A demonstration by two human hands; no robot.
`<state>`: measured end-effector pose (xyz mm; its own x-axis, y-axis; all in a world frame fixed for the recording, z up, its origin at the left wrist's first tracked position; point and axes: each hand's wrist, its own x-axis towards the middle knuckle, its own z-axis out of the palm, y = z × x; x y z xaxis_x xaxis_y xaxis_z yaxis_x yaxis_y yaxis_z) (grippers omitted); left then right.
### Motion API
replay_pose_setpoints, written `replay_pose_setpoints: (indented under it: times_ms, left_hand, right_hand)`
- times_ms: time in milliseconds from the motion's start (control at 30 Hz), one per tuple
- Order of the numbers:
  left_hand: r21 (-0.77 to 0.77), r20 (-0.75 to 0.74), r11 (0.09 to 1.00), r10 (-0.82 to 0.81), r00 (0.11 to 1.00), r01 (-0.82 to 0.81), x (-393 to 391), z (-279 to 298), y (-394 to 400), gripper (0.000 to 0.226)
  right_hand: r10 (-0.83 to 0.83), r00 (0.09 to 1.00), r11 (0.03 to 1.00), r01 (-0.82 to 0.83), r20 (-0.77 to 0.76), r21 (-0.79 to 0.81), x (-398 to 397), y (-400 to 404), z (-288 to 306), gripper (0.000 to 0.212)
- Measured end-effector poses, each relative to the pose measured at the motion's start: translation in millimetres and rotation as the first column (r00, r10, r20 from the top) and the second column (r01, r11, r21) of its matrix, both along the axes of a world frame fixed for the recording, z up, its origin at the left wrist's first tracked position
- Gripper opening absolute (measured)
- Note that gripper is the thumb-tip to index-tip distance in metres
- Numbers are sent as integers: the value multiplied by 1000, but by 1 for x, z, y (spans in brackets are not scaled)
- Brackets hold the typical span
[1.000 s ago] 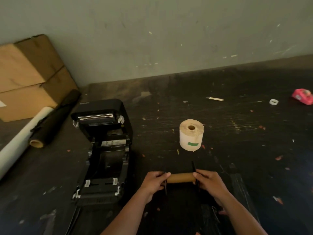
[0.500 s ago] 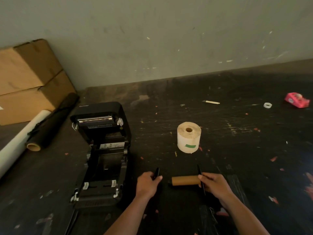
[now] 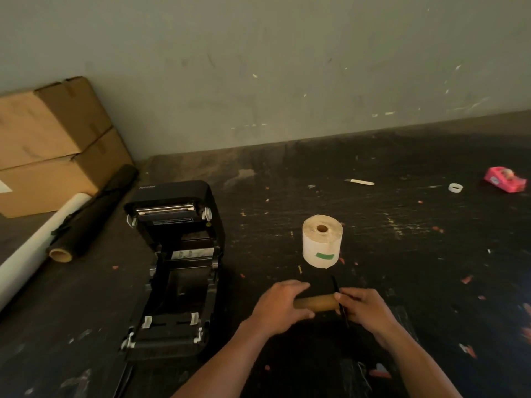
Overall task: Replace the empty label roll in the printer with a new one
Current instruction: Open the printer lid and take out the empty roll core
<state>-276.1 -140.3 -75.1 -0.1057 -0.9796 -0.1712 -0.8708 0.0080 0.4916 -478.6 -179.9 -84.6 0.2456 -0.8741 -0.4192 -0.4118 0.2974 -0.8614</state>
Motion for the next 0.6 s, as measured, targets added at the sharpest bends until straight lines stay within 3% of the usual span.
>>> replay_pose_setpoints:
  times_ms: [233, 400, 600]
  left_hand:
    - [82, 44, 992, -100, 994, 96, -5, -2, 0, 33]
    - [128, 65, 988, -90, 994, 82, 8, -7, 6, 30]
    - [76, 110, 997, 14, 994, -22, 28, -16, 15, 39]
  right_hand:
    - [29, 999, 1000, -29, -42, -2, -5, 3, 6, 14]
    - [-4, 998, 999, 7, -55, 44, -14, -2, -6, 14]
    - [-193, 981, 976, 193, -4, 104, -44, -11, -4, 29]
